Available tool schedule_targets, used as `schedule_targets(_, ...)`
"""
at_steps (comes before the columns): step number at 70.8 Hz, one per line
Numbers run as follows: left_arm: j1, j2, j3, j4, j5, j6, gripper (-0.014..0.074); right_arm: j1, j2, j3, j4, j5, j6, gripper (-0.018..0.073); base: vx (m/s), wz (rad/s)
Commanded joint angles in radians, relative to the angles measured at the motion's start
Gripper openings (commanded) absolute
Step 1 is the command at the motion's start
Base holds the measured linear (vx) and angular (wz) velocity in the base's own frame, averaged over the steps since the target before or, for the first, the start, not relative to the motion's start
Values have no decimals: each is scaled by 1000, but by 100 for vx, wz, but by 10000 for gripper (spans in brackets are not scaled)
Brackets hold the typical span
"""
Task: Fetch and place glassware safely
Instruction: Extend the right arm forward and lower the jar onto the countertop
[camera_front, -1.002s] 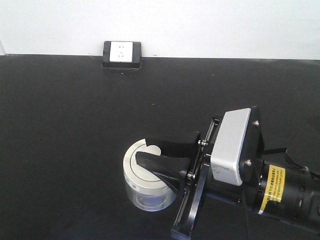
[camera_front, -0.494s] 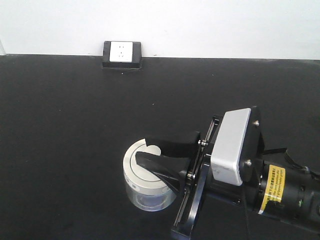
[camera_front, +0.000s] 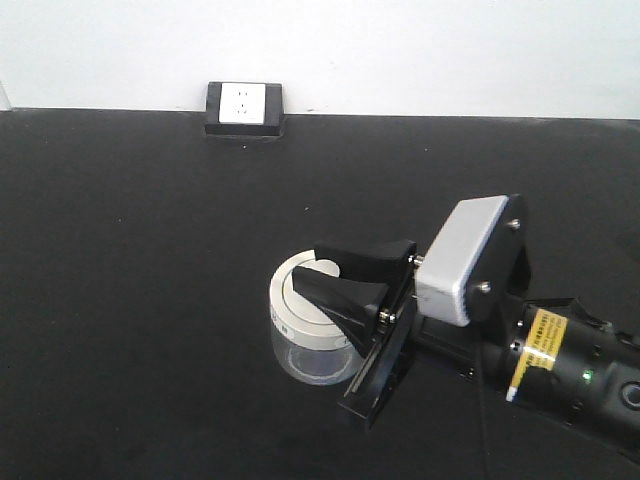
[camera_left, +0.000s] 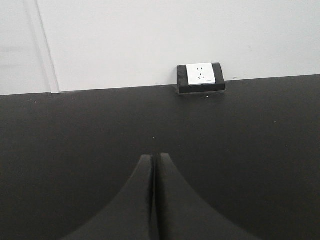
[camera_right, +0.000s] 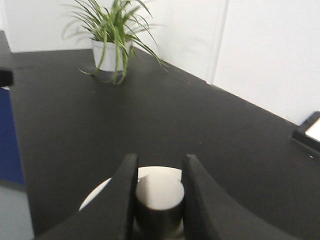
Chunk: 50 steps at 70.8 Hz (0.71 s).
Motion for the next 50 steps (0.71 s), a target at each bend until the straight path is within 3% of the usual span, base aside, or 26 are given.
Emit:
schedule_targets(1,-5,20,-27,-2,-68,-10,-7,-13,14,-35,81,-85,-64,0,0,0)
schedule_targets(9,-5,20,-27,-2,-68,-10,-7,-64,62,-35,83,-147,-64,0,0,0)
schedule_targets(22,-5,20,-27,-2,-68,-10,-7,-210,153,-35,70,-321,-27,0,0,0)
schedule_targets(37,-5,20,-27,-2,-68,-10,-7,-373,279,-80,-108,-455,21,0,0,0)
schedule_targets(50,-5,20,-27,-2,-68,-10,-7,-440,411,-225,-236,-486,58,0,0,0)
